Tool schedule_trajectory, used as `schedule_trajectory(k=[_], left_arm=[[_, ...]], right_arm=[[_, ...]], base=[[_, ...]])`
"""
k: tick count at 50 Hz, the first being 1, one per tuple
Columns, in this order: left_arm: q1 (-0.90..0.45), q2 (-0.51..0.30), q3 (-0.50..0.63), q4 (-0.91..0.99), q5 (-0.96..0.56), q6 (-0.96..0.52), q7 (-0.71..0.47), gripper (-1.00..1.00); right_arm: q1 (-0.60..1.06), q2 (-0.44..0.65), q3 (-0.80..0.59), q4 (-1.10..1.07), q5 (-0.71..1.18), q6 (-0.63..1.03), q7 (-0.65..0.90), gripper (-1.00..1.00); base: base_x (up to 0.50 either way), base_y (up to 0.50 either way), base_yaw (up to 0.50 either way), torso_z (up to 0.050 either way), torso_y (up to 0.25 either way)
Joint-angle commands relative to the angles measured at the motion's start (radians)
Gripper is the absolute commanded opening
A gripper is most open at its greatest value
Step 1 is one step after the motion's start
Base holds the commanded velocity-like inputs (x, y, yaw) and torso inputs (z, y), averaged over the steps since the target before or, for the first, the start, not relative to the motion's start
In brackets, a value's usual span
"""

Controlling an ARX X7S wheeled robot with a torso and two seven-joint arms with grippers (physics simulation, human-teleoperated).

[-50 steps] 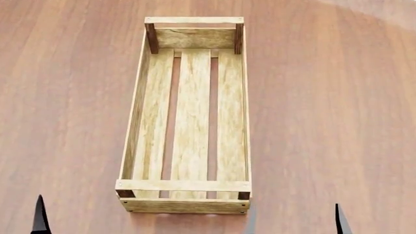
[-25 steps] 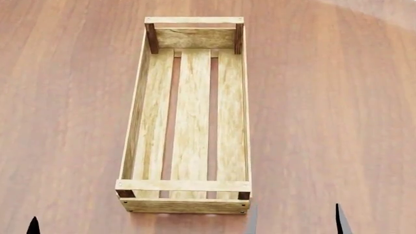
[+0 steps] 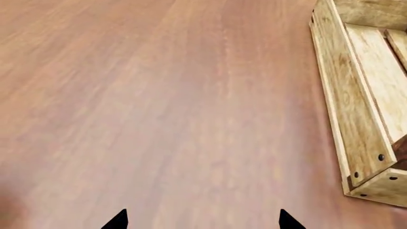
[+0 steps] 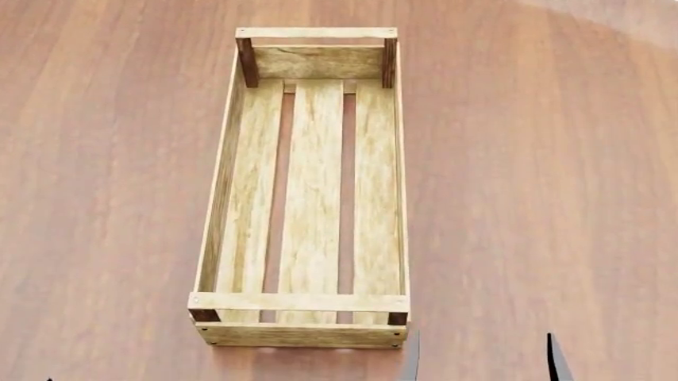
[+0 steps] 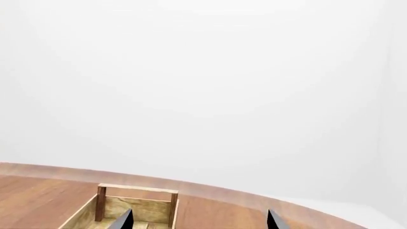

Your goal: Stack the right bowl on the left bowl and place them in the tray.

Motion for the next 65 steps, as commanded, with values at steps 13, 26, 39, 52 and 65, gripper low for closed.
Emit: schedule_trajectory(k=[13,26,39,52,65], left_arm=[[-0.001,0.021,-0.076,-0.004,-0.145,-0.125,-0.019,1.00],[0.003,0.024,-0.104,-0.005,-0.179,-0.138,-0.046,1.00],[0.017,0.015,-0.111,-0.001,-0.159,-0.126,-0.059,1.00],[0.043,0.012,-0.115,-0.027,-0.160,-0.122,-0.054,1.00],[0.055,0.007,-0.126,-0.055,-0.172,-0.131,-0.060,1.00]], right_arm=[[0.000,-0.012,0.015,-0.002,-0.018,0.003,-0.012,1.00],[-0.003,-0.008,0.012,-0.009,-0.021,0.007,-0.006,1.00],[0.001,-0.004,0.007,-0.004,-0.019,0.007,-0.002,1.00],[0.002,0.000,0.004,-0.004,-0.021,0.011,0.004,1.00],[0.004,0.003,0.002,0.002,-0.021,0.010,0.010,1.00]], base=[[0.00,0.00,0.00,0.000,0.000],[0.00,0.00,0.00,0.000,0.000],[0.00,0.00,0.00,0.000,0.000],[0.00,0.00,0.00,0.000,0.000],[0.00,0.00,0.00,0.000,0.000]])
